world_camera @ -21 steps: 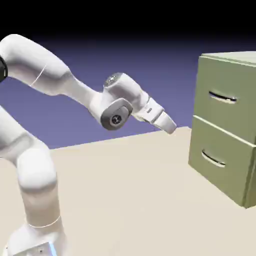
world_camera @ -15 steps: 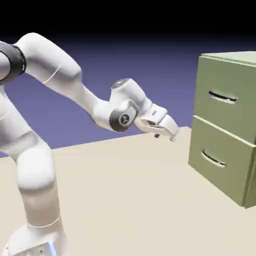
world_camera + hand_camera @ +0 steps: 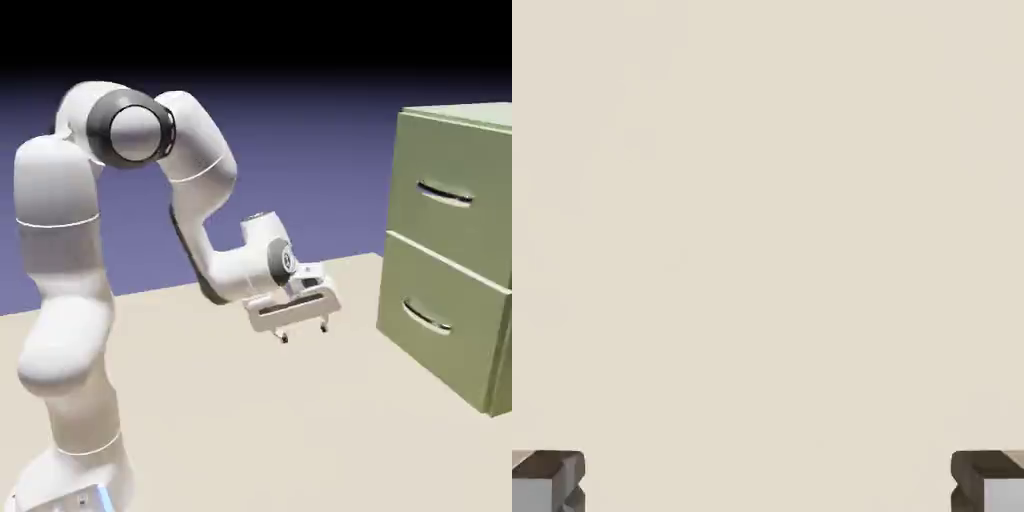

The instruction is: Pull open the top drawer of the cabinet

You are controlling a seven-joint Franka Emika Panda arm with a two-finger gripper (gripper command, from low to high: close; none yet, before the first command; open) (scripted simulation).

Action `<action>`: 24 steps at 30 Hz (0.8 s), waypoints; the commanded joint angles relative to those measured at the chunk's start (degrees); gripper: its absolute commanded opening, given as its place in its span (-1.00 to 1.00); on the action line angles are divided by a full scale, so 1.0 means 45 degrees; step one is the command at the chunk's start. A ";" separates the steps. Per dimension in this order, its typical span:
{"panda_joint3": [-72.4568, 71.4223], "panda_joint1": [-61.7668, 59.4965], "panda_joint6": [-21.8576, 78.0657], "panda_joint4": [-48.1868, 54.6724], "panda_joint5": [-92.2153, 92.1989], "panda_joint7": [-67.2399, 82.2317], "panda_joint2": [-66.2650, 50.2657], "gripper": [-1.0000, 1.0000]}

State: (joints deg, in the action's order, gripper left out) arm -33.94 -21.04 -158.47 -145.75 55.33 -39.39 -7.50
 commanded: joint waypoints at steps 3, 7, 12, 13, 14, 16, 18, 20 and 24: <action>-0.1019 -0.0653 0.0467 0.0458 0.1662 0.0092 -0.1206 0.00; -0.2378 -0.1523 0.1089 0.1069 0.3877 0.0215 -0.2814 0.00; -0.4076 -0.2610 0.1867 0.1832 0.6645 0.0368 -0.4823 0.00; -0.4416 -0.2827 0.2022 0.1985 0.7199 0.0399 -0.5225 0.00; -0.4755 -0.3045 0.2178 0.2138 0.7753 0.0429 -0.5627 0.00; -0.5435 -0.3479 0.2489 0.2443 0.8860 0.0491 -0.6430 0.00; -0.6114 -0.3914 0.2800 0.2748 0.9968 0.0552 -0.7234 0.00; -0.6793 -0.4349 0.3111 0.3054 1.1075 0.0613 -0.8038 0.00; -0.8152 -0.5219 0.3733 0.3664 1.3290 0.0736 -0.9645 0.00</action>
State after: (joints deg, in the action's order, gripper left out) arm -70.62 -44.52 -141.67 -129.26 115.14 -36.08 -50.90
